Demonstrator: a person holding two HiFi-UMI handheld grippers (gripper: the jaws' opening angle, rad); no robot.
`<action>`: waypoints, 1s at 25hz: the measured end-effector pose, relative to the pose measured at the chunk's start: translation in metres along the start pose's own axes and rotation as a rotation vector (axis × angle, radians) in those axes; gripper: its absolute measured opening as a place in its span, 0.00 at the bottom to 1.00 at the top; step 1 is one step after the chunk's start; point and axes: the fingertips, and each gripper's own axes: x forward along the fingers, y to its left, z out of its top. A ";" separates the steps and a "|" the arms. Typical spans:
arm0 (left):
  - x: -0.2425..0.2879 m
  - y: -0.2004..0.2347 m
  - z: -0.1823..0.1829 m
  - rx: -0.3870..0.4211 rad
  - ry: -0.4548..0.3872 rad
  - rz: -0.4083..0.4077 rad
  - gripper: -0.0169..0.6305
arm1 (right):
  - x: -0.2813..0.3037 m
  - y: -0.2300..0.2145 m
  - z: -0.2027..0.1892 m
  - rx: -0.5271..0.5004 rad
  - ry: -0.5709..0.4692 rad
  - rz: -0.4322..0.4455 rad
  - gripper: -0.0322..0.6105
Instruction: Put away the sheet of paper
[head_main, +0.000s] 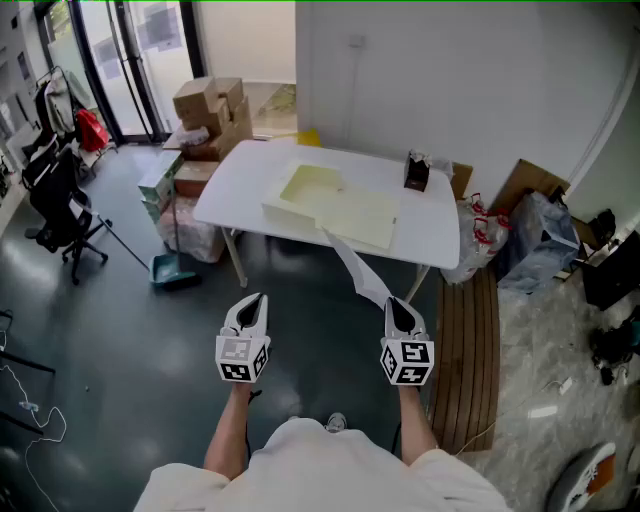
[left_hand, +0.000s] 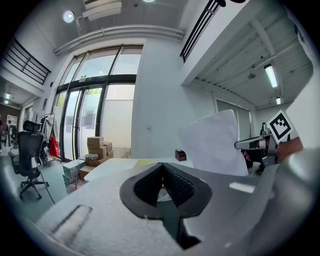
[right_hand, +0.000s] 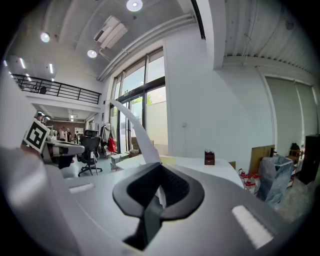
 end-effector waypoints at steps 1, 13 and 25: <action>-0.001 -0.001 -0.001 -0.002 0.000 -0.001 0.03 | -0.002 0.000 -0.001 -0.001 0.001 0.001 0.05; 0.006 -0.025 -0.004 -0.006 0.005 0.006 0.03 | -0.007 -0.013 -0.002 0.014 -0.011 0.035 0.05; 0.016 -0.059 -0.009 0.002 0.013 0.040 0.03 | -0.002 -0.034 -0.010 0.017 -0.005 0.102 0.05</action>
